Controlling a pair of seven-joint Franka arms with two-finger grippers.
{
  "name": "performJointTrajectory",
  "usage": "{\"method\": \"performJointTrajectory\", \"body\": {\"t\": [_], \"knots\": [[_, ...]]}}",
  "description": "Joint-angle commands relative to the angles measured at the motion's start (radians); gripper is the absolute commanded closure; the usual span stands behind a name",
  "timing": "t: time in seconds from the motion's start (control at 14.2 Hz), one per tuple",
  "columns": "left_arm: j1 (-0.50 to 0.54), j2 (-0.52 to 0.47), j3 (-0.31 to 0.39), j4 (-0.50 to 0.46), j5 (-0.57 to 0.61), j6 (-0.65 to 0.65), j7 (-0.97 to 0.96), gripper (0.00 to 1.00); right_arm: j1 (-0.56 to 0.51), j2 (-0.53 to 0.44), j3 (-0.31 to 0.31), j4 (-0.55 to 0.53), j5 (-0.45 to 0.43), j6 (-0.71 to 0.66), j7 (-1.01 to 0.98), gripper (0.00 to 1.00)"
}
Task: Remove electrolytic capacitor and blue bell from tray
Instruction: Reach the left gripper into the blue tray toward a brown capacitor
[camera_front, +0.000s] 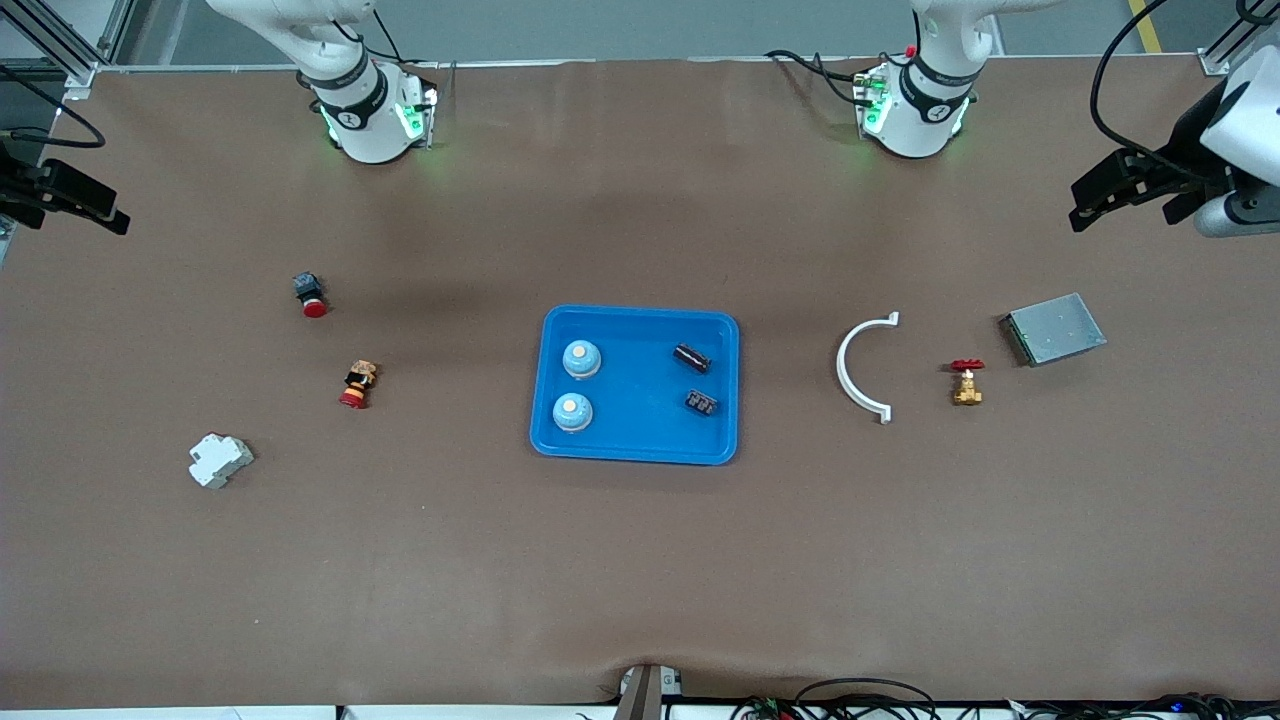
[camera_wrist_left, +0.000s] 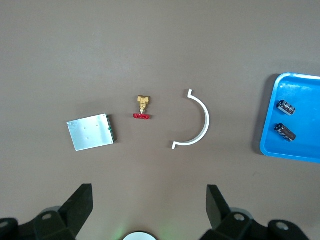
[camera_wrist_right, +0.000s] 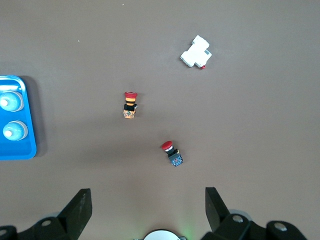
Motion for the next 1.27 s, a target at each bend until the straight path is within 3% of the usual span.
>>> {"method": "performJointTrajectory", "body": {"t": [0.0, 0.42, 0.78, 0.99, 1.2], "knots": [[-0.004, 0.062, -0.003, 0.022, 0.014, -0.016, 0.001, 0.0, -0.019, -0.012, 0.012, -0.008, 0.001, -0.004, -0.005, 0.0], [-0.033, 0.209, -0.032, 0.041, 0.008, 0.081, 0.005, 0.0, -0.01, -0.014, 0.023, -0.007, 0.079, -0.012, 0.054, 0.0], [-0.091, 0.358, -0.035, 0.055, 0.01, 0.141, -0.036, 0.0, 0.167, -0.014, 0.029, 0.015, 0.085, -0.012, 0.388, 0.0], [-0.149, 0.426, -0.04, 0.053, 0.002, 0.227, -0.292, 0.0, 0.246, -0.008, 0.027, 0.015, 0.087, 0.013, 0.459, 0.0], [-0.25, 0.487, -0.04, 0.055, -0.008, 0.317, -0.508, 0.0, 0.25, 0.035, 0.026, 0.015, 0.12, 0.065, 0.461, 0.0]]}}
